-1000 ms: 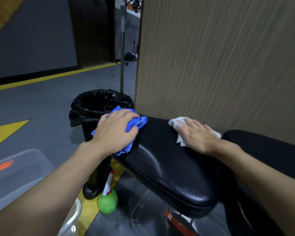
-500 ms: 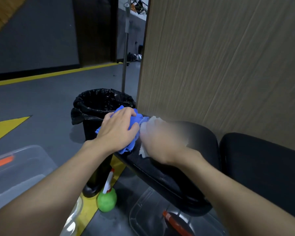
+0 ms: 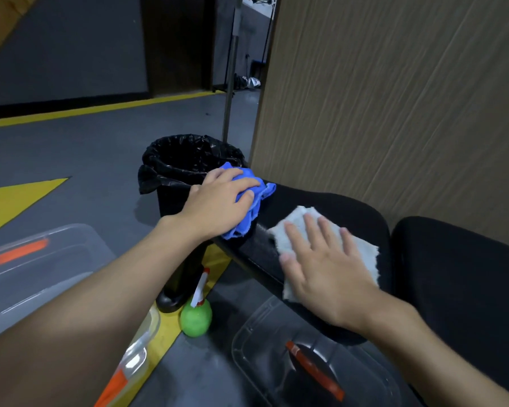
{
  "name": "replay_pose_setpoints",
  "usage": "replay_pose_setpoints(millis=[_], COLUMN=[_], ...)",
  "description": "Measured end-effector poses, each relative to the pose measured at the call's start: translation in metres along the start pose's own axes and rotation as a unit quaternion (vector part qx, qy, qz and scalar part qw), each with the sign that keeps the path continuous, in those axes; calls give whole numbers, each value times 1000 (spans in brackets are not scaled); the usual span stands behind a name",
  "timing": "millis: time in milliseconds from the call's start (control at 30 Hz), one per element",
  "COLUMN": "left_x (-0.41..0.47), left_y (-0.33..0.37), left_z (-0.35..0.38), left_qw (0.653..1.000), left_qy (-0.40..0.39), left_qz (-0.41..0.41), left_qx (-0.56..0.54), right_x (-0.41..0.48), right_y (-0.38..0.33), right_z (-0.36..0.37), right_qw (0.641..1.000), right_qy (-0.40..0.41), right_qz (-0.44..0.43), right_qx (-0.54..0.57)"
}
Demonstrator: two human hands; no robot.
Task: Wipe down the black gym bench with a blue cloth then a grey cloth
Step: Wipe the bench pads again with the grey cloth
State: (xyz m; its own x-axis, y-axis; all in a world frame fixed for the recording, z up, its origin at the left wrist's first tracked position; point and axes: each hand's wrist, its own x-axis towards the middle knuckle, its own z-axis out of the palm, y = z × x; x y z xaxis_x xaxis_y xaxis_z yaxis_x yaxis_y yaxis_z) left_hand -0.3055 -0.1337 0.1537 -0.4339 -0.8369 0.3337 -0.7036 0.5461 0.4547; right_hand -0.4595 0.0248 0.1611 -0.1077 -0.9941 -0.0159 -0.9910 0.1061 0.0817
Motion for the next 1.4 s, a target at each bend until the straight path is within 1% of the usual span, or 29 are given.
replay_pose_setpoints(millis=[100,167,233,333,400,467,567,700,800,900,1033,1133,1233,1300,1400], left_x=[1,1,0,-2,-2,-2,-2,-1,0,-1,-1,-2,-3,-3,-3], left_y=[0,-1,-1,0,1,0,-1,0,0,0,3,4,3,2,3], left_z=[-1,-2,-3,-3,-3,-2,-1,-1,-1,1,1,2,3,3,3], left_qw=[1000,1000,1000,1000,1000,1000,1000,1000,1000,1000,1000,1000,999,998,997], left_qy=[-4,-6,-8,-15,-20,-23,-19,-7,-3,-8,-10,-14,-15,-12,-11], left_qz=[1,-1,-4,-9,-8,-6,-1,-4,-11,-3,4,11,31,43,49], left_qx=[-4,-15,-25,-24,-17,-14,-3,1,-10,-5,2,11,25,35,55], right_x=[8,14,16,9,-3,-16,-21,16,29,14,-20,-45,-65,-77,-81], right_y=[-39,-60,-71,-60,-45,-28,-22,-61,-70,-56,-29,-10,-1,2,0], right_z=[11,21,25,28,30,36,36,29,32,29,31,36,39,39,32], right_qw=[994,986,982,978,981,979,979,977,972,982,985,983,979,975,964], right_qy=[71,80,83,106,129,169,164,137,143,138,155,170,169,164,157], right_qz=[-70,-81,-73,-87,-88,-81,-64,-72,-60,-43,12,60,111,142,165], right_qx=[-48,-119,-155,-159,-115,-81,-98,-145,-174,-125,-71,-41,2,50,139])
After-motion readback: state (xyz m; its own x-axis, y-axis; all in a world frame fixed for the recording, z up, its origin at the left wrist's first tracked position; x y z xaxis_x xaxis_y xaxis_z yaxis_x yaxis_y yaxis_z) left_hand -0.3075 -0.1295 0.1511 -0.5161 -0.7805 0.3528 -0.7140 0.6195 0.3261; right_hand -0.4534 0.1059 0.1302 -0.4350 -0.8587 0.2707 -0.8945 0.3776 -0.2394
